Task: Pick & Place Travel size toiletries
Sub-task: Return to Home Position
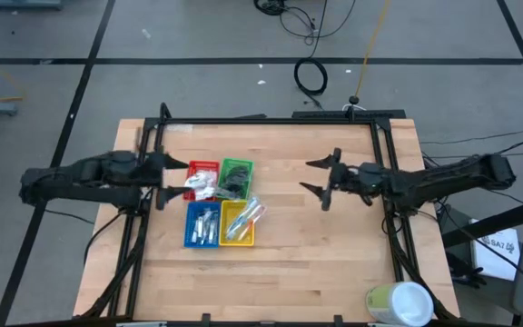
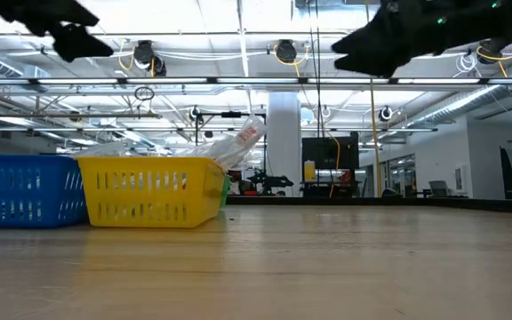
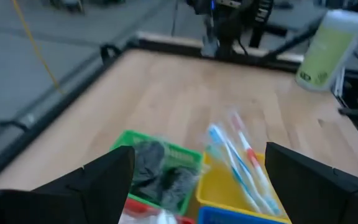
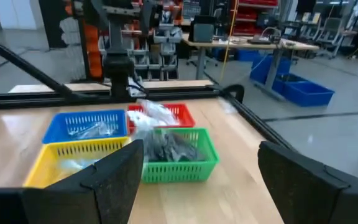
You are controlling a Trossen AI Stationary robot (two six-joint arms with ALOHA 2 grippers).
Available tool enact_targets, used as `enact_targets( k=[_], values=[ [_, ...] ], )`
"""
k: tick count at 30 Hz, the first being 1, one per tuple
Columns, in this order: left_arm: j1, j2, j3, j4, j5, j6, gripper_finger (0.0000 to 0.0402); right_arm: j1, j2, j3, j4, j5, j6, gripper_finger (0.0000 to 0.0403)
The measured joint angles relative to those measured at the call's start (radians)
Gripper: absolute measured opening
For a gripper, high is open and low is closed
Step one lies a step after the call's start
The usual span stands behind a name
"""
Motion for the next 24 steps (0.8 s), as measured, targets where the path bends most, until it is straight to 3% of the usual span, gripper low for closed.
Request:
enact_targets(
  k=[5,9,15,24],
  values=[
    [-0.001,-0.256,-0.195,0.123,-0.056,0.020,0.0345,-0.001,-0.140,-0.020,-0.222,0.001,0.037,0.0304],
    [-0.001,-0.408,-0.357,0.225,-0.053,-0.003,0.0348,-0.002,-0.202,-0.116,-0.137,0.001,0.103,0.0304],
    [0.000,-0.417,-0.438,0.297,-0.052,-0.004,0.0351,-0.003,-0.308,-0.331,0.122,0.002,0.140,0.0304],
    [0.001,-0.420,-0.554,0.435,-0.051,0.019,0.0351,-0.003,-0.466,-0.495,0.232,0.001,0.157,0.0304]
  ],
)
